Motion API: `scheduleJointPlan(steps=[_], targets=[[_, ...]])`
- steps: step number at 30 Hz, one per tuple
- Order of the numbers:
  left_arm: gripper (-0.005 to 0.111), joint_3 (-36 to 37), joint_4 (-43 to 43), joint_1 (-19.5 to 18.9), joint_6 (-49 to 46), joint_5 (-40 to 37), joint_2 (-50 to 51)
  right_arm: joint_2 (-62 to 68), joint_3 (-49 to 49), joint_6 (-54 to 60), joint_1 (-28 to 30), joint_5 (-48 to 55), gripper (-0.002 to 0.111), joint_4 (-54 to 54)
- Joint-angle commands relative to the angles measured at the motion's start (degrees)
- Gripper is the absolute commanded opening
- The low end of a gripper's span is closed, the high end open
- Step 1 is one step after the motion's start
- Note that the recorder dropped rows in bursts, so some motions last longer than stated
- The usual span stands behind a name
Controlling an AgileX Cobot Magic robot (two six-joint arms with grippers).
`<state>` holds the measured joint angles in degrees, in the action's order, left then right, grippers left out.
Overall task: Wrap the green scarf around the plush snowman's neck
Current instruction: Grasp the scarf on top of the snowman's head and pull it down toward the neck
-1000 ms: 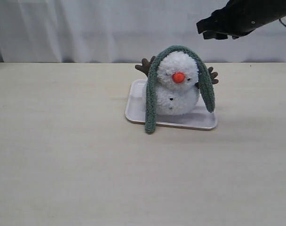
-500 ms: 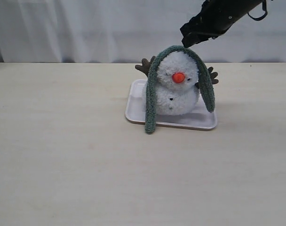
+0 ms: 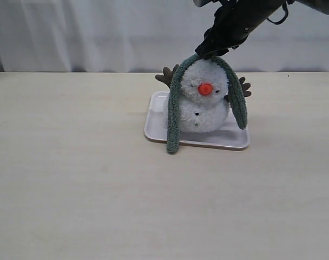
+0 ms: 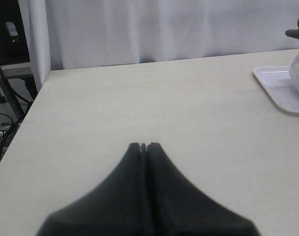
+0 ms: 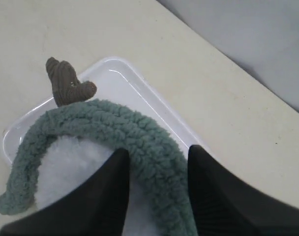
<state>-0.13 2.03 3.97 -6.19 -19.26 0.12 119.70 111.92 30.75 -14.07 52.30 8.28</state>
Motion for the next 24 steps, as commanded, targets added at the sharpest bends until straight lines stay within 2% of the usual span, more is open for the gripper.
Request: scheduleJointPlan(steps=[1,3,6,11,20,24], targets=[[0.0,0.1,0.2,-0.2,0.3,0.7,-0.1,1.4,0.3,-0.4,0.0,-3.4,0.038,-0.4],[0.0,0.1,0.2,-0.2,0.3,0.7,-0.1,1.7,0.3,-0.6,0.0,-4.5,0.037,-0.4],[0.0,0.1,0.2,-0.2,0.3,0.7,-0.1,2.4,0.3,-0.4,0.0,-5.0,0.03,-0.4],[0.0,0.1,0.2,-0.2,0.3,0.7,-0.1,2.5,0.3,3.3,0.0,-4.1,0.004,-0.4],[0.0,0.1,0.2,-0.2,0.3,0.7,-0.1,2.5,0.3,2.5,0.1,-8.8,0.004,-0.9],[0.0,0.1,0.1,-0.2,0.3,0.8,-0.1,2.5,0.3,-4.7,0.1,-11.3,0.004,-7.0]])
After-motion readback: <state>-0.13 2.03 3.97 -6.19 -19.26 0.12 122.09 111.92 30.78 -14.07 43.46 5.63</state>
